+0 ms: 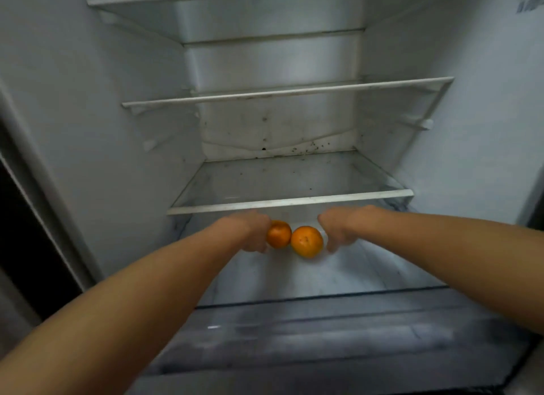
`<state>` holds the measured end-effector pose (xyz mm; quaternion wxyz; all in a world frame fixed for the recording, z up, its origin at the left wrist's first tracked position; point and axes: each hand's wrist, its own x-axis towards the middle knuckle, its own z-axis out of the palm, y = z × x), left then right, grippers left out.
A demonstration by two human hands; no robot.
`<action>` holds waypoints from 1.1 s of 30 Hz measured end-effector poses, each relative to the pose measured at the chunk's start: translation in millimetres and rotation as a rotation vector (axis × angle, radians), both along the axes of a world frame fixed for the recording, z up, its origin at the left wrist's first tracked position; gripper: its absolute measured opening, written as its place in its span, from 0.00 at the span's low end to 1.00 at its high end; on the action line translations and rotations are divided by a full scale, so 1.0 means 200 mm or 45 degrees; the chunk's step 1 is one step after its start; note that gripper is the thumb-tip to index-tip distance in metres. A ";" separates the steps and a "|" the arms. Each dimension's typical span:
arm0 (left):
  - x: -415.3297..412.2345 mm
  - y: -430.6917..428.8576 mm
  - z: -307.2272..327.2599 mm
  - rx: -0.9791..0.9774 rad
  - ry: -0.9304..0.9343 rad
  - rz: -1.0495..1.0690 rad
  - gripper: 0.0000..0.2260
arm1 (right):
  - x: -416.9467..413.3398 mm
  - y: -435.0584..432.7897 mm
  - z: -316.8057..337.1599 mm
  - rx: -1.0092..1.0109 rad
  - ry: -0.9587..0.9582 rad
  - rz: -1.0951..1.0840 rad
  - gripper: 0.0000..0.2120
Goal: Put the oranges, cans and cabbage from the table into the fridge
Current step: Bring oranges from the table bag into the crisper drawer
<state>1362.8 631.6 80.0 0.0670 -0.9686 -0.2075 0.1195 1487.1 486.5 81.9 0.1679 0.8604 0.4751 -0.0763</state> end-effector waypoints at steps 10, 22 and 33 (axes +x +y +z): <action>-0.48 -0.25 0.19 0.107 -0.510 -0.002 0.13 | -0.41 -0.37 0.19 0.620 -0.084 -0.083 0.23; -1.38 -0.64 0.17 0.243 -0.886 0.150 0.11 | -1.07 -0.51 0.24 1.129 -0.208 0.428 0.13; -2.39 -1.28 -0.55 0.073 -0.657 0.743 0.12 | -1.77 -0.71 -0.42 0.782 0.034 1.059 0.16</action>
